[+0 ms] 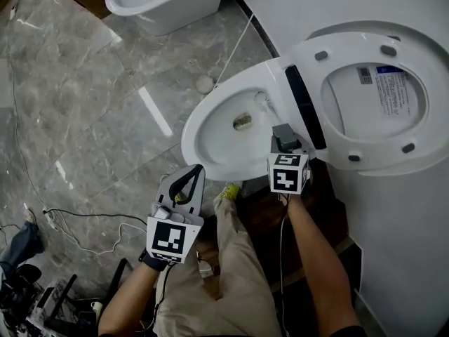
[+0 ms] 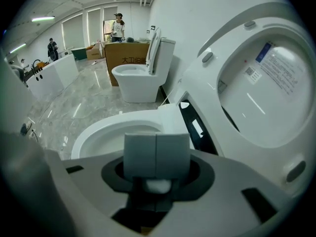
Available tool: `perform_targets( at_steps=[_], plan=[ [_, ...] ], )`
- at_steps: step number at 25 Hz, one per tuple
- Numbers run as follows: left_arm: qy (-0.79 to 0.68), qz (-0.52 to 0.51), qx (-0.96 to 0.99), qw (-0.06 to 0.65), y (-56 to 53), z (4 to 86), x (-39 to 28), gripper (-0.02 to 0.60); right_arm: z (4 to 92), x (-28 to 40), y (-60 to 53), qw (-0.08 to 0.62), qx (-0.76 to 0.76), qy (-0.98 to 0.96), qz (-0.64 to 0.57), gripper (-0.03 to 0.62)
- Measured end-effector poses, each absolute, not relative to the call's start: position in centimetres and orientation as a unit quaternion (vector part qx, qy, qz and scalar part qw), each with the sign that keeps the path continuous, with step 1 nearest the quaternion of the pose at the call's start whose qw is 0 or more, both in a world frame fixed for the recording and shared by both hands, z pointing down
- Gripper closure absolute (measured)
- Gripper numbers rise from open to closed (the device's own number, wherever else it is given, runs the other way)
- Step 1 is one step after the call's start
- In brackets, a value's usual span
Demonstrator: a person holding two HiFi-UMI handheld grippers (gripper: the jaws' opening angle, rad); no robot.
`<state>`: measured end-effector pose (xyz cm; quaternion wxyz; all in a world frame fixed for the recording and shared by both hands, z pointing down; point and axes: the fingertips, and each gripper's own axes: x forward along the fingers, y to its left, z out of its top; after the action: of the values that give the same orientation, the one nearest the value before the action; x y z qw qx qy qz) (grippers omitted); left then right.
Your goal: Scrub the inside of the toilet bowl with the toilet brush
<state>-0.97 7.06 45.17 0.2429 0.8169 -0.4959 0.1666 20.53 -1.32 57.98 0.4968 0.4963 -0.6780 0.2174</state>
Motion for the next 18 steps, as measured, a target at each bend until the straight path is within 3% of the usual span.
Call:
perform_targets(
  at_steps=[8, 18],
  plan=[
    [-0.500, 0.170, 0.806, 0.268, 8.4, 45.8, -1.8, 0.570, 60.5, 21.9, -2.8, 0.551, 0.475, -0.665, 0.170, 0.419],
    [-0.501, 0.168, 0.806, 0.266, 7.6, 46.1, -1.8, 0.571, 60.8, 21.1, -2.3, 0.515, 0.502, -0.653, 0.238, 0.439]
  ],
)
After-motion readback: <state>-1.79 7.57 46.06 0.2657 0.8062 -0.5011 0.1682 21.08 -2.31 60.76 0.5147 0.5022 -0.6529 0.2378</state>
